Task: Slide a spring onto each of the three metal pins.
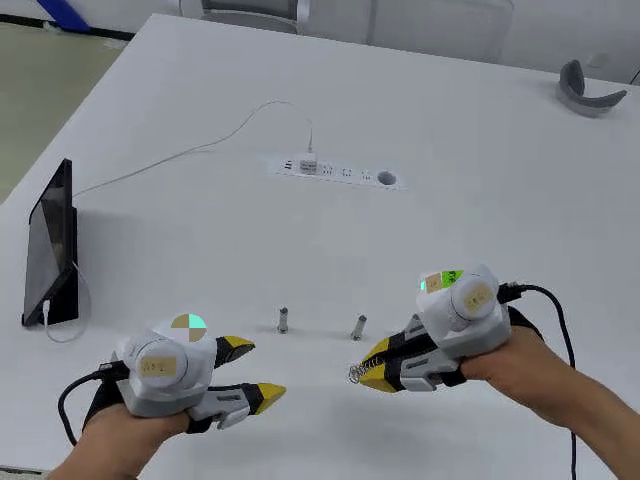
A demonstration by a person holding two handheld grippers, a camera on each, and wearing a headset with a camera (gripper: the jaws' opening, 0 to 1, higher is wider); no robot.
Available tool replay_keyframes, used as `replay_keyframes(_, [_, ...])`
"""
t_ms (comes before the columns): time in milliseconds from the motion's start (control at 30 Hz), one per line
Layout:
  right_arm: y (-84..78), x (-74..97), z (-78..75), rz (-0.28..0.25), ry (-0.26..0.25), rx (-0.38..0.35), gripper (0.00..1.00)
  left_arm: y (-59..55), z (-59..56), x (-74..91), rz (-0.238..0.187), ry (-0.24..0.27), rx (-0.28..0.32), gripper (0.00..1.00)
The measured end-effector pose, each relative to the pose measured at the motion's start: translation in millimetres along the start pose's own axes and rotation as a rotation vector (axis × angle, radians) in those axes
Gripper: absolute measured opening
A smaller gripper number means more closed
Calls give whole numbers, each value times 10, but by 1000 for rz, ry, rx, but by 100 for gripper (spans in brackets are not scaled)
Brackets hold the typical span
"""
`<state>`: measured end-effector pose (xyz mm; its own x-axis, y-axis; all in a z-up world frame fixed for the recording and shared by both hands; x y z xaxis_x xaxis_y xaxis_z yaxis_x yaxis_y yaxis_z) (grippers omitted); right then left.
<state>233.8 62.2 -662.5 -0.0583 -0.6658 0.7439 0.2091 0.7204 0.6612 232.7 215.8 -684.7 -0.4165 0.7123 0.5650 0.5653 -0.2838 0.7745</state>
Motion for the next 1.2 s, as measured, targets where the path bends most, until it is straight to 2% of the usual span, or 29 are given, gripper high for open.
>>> replay_keyframes(500, [175,-278,-375,69,7,41,13,-57,286,70,-31,91,88,57])
replay_keyframes(800, [266,-368,-645,90,-7,60,13,-70,387,127,-27,103,100,60])
replay_keyframes(1200, [414,-550,-873,112,-1,109,13,-75,535,199,-26,113,107,63])
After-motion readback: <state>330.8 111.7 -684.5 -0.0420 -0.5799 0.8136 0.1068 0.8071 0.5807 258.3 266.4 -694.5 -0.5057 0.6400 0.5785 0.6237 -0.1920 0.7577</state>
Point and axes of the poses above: the centre of the closed fingertips' face, and the gripper's own axes: x roughly backward along the fingers, z roughly to its left, y roughly out of its top, the point moved 4 cm from there along x, roughly backward along the fingers, and after that the axes turned 10 degrees about x, right-handed, at the moved point
